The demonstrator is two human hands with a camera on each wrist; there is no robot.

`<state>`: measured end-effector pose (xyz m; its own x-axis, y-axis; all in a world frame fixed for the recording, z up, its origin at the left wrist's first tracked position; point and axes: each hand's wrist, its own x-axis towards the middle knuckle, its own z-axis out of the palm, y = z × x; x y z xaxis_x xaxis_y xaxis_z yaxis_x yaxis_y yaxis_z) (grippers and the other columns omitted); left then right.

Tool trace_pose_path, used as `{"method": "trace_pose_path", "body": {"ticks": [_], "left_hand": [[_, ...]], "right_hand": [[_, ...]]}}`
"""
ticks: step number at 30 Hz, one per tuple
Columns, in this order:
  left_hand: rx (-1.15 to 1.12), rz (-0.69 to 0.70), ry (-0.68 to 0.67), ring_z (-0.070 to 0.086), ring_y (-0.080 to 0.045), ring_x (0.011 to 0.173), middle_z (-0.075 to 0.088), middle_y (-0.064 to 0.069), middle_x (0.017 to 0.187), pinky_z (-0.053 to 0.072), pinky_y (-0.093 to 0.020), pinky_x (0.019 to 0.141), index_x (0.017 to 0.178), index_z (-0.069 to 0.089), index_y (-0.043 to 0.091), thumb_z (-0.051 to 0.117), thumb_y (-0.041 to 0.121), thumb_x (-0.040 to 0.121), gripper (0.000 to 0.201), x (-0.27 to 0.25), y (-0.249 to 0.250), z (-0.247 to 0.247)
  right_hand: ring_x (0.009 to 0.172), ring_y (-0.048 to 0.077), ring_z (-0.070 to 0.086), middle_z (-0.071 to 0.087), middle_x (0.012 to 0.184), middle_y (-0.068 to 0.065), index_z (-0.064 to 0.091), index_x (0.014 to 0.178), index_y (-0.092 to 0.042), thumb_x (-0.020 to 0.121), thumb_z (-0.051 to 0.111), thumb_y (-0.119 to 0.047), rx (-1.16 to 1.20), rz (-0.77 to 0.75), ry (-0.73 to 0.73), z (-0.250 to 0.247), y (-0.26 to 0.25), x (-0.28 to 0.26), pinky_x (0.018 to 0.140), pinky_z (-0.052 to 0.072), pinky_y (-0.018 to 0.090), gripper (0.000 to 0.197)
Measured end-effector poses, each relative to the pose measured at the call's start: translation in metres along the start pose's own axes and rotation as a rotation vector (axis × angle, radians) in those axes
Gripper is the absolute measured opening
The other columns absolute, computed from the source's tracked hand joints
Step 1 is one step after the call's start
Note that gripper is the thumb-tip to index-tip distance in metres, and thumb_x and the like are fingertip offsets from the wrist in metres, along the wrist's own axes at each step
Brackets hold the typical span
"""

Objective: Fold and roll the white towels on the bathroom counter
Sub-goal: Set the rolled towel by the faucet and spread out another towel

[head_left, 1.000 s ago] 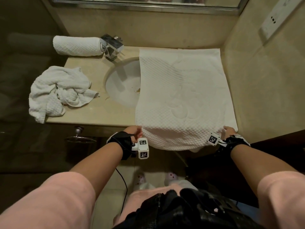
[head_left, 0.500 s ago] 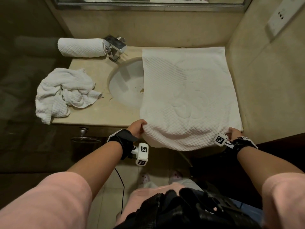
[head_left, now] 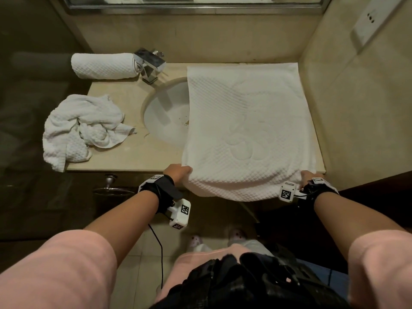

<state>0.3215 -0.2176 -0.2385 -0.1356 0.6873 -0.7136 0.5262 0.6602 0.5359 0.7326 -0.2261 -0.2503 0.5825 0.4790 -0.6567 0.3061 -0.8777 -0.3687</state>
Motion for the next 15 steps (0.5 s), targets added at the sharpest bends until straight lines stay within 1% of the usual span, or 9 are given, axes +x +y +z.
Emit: {"method": "trace_pose_path", "body": {"ticks": [1, 3, 5, 6, 7, 9, 10, 12, 15], "left_hand": [[0.036, 0.011, 0.017, 0.058, -0.030, 0.096, 0.059, -0.009, 0.098, 0.041, -0.033, 0.079, 0.090, 0.056, 0.011, 0.058, 0.039, 0.070, 0.035, -0.001, 0.000, -0.002], [0.129, 0.040, 0.043, 0.054, -0.026, 0.092, 0.057, -0.007, 0.097, 0.039, -0.030, 0.078, 0.090, 0.055, 0.013, 0.060, 0.042, 0.077, 0.032, 0.000, -0.002, -0.006], [0.241, 0.055, 0.087, 0.054, -0.026, 0.094, 0.057, -0.007, 0.099, 0.038, -0.029, 0.078, 0.090, 0.055, 0.013, 0.057, 0.038, 0.087, 0.026, 0.000, -0.005, -0.009], [0.278, 0.061, 0.103, 0.057, -0.028, 0.099, 0.060, -0.009, 0.101, 0.040, -0.030, 0.079, 0.092, 0.059, 0.012, 0.056, 0.038, 0.089, 0.027, 0.002, -0.008, -0.010], [0.307, 0.049, 0.102, 0.058, -0.030, 0.104, 0.063, -0.011, 0.106, 0.042, -0.031, 0.080, 0.097, 0.063, 0.010, 0.056, 0.041, 0.089, 0.033, 0.004, -0.011, -0.011], [0.370, 0.020, 0.085, 0.059, -0.032, 0.109, 0.064, -0.014, 0.117, 0.044, -0.030, 0.083, 0.109, 0.065, 0.006, 0.054, 0.048, 0.089, 0.048, 0.006, -0.016, -0.014], [0.398, 0.017, 0.072, 0.060, -0.032, 0.107, 0.064, -0.015, 0.117, 0.043, -0.030, 0.080, 0.104, 0.066, 0.005, 0.052, 0.050, 0.090, 0.048, 0.006, -0.017, -0.015], [0.418, 0.009, 0.058, 0.061, -0.031, 0.101, 0.066, -0.015, 0.110, 0.041, -0.028, 0.074, 0.094, 0.064, 0.007, 0.050, 0.051, 0.091, 0.046, 0.007, -0.019, -0.016], [0.449, -0.016, 0.019, 0.060, -0.031, 0.103, 0.064, -0.014, 0.112, 0.044, -0.030, 0.079, 0.109, 0.063, 0.006, 0.044, 0.046, 0.095, 0.046, 0.002, -0.020, -0.015]], "right_hand": [[0.100, 0.033, 0.055, 0.048, 0.128, 0.019, 0.049, 0.113, -0.009, 0.093, 0.045, -0.023, -0.045, -0.033, -0.008, -0.001, 0.000, -0.002, 0.078, 0.045, 0.038, 0.025], [0.093, 0.030, 0.055, 0.049, 0.132, 0.013, 0.050, 0.123, -0.009, 0.088, 0.046, -0.028, 0.002, -0.083, 0.054, -0.001, -0.003, -0.008, 0.078, 0.043, 0.038, 0.039], [0.088, 0.031, 0.056, 0.053, 0.131, 0.015, 0.053, 0.117, -0.009, 0.077, 0.047, -0.033, 0.090, -0.090, 0.137, 0.000, -0.008, -0.009, 0.080, 0.043, 0.038, 0.047], [0.091, 0.032, 0.055, 0.053, 0.132, 0.017, 0.053, 0.119, -0.008, 0.078, 0.048, -0.030, 0.127, -0.101, 0.148, -0.001, -0.010, -0.013, 0.080, 0.042, 0.036, 0.047], [0.098, 0.033, 0.054, 0.051, 0.137, 0.018, 0.050, 0.128, -0.006, 0.084, 0.048, -0.024, 0.172, -0.098, 0.148, -0.002, -0.012, -0.015, 0.081, 0.041, 0.035, 0.048], [0.122, 0.035, 0.048, 0.038, 0.147, 0.017, 0.034, 0.145, -0.006, 0.095, 0.044, -0.016, 0.205, -0.083, 0.115, -0.004, -0.009, -0.017, 0.095, 0.042, 0.036, 0.052], [0.128, 0.035, 0.044, 0.034, 0.150, 0.017, 0.029, 0.147, -0.007, 0.096, 0.043, -0.016, 0.200, -0.082, 0.065, -0.005, -0.007, -0.019, 0.103, 0.041, 0.040, 0.053], [0.127, 0.037, 0.045, 0.037, 0.146, 0.019, 0.028, 0.146, -0.008, 0.096, 0.047, -0.020, 0.211, -0.084, -0.007, -0.006, -0.004, -0.020, 0.103, 0.043, 0.047, 0.055], [0.125, 0.037, 0.047, 0.042, 0.140, 0.021, 0.035, 0.141, -0.004, 0.096, 0.049, -0.022, 0.078, -0.124, 0.012, -0.003, -0.009, -0.032, 0.098, 0.045, 0.040, 0.050]]}}
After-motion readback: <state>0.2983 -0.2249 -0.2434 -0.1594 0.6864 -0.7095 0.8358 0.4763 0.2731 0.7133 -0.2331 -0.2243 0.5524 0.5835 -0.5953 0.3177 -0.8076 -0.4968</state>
